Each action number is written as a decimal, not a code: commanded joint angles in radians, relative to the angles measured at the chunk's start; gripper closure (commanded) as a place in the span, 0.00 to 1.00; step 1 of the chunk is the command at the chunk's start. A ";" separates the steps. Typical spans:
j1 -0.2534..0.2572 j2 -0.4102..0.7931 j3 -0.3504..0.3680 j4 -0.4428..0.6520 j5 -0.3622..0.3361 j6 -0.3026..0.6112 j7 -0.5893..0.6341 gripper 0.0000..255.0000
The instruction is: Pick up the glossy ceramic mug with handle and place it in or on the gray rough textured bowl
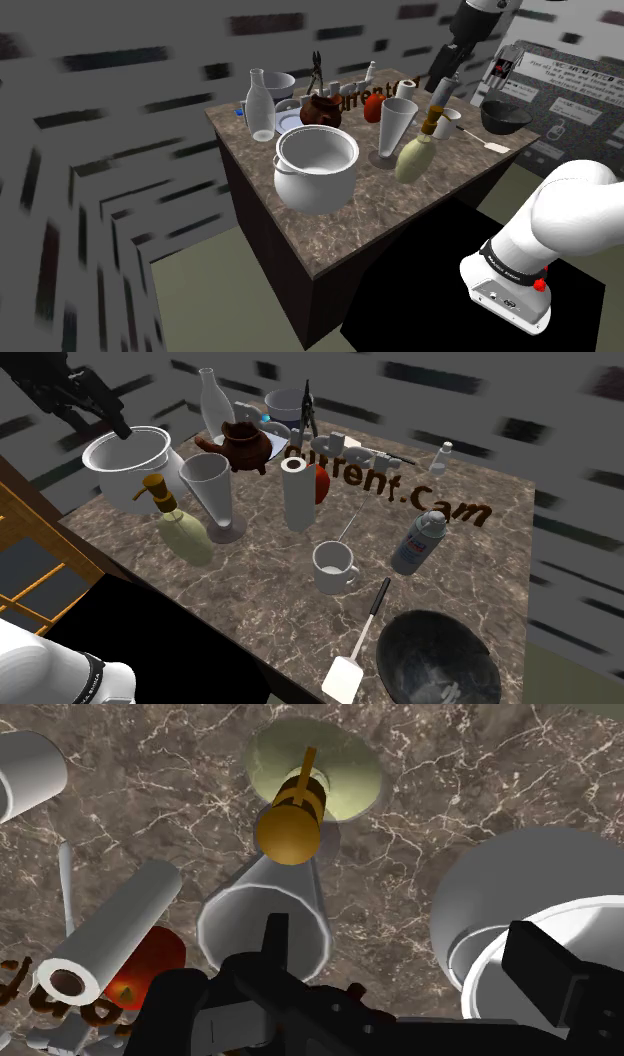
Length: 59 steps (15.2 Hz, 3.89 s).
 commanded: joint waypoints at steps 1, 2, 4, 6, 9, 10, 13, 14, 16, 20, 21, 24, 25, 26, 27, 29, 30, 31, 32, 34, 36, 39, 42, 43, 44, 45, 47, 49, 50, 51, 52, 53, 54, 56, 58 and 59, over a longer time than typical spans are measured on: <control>0.000 0.000 0.000 0.000 0.000 0.000 0.000 0.00; -0.006 0.002 -0.021 -0.016 -0.010 0.017 -0.020 0.00; -0.020 0.009 -0.062 -0.045 -0.031 0.052 -0.059 0.00; -0.033 0.022 -0.104 -0.070 -0.051 0.087 -0.099 0.00; -0.055 0.052 -0.168 -0.098 -0.082 0.143 -0.158 0.00; -0.062 0.064 -0.189 -0.105 -0.091 0.163 -0.178 0.00; -0.081 0.111 -0.254 -0.119 -0.118 0.222 -0.238 0.00; -0.087 0.129 -0.276 -0.121 -0.126 0.242 -0.258 0.00; -0.098 0.170 -0.320 -0.122 -0.139 0.282 -0.298 0.00; -0.111 0.266 -0.410 -0.108 -0.155 0.363 -0.383 0.00; -0.113 0.293 -0.433 -0.102 -0.156 0.383 -0.405 0.00; -0.114 0.381 -0.501 -0.075 -0.147 0.442 -0.475 0.00; -0.113 0.413 -0.525 -0.064 -0.141 0.461 -0.500 0.00; -0.111 0.445 -0.548 -0.051 -0.131 0.480 -0.527 0.00; -0.109 0.479 -0.571 -0.038 -0.120 0.498 -0.554 0.00; -0.103 0.551 -0.616 -0.008 -0.087 0.532 -0.614 0.00; -0.099 0.589 -0.639 0.009 -0.066 0.548 -0.646 0.00; -0.096 0.629 -0.660 0.028 -0.041 0.563 -0.681 0.00; -0.094 0.670 -0.680 0.047 -0.012 0.577 -0.717 0.00; -0.094 0.754 -0.714 0.088 0.054 0.600 -0.793 0.00; -0.096 0.776 -0.714 0.079 0.073 0.626 -0.807 0.00; -0.096 0.811 -0.716 0.067 0.105 0.665 -0.829 0.00; -0.097 0.843 -0.715 0.058 0.136 0.698 -0.851 0.00; -0.097 0.843 -0.715 0.058 0.136 0.698 -0.851 0.00; -0.097 0.843 -0.715 0.058 0.136 0.698 -0.851 0.00; -0.097 0.843 -0.715 0.058 0.136 0.698 -0.851 0.00; -0.097 0.843 -0.715 0.058 0.136 0.698 -0.851 0.00; -0.097 0.842 -0.715 0.058 0.135 0.697 -0.851 0.00; -0.097 0.842 -0.715 0.058 0.135 0.697 -0.851 0.00; -0.097 0.842 -0.715 0.058 0.135 0.697 -0.851 1.00; -0.097 0.842 -0.715 0.058 0.135 0.697 -0.851 1.00; -0.097 0.842 -0.715 0.058 0.135 0.697 -0.851 1.00; -0.097 0.842 -0.715 0.058 0.135 0.697 -0.851 1.00; -0.097 0.842 -0.715 0.058 0.135 0.697 -0.851 1.00; -0.097 0.842 -0.715 0.058 0.135 0.697 -0.851 1.00; -0.097 0.842 -0.715 0.058 0.135 0.697 -0.851 1.00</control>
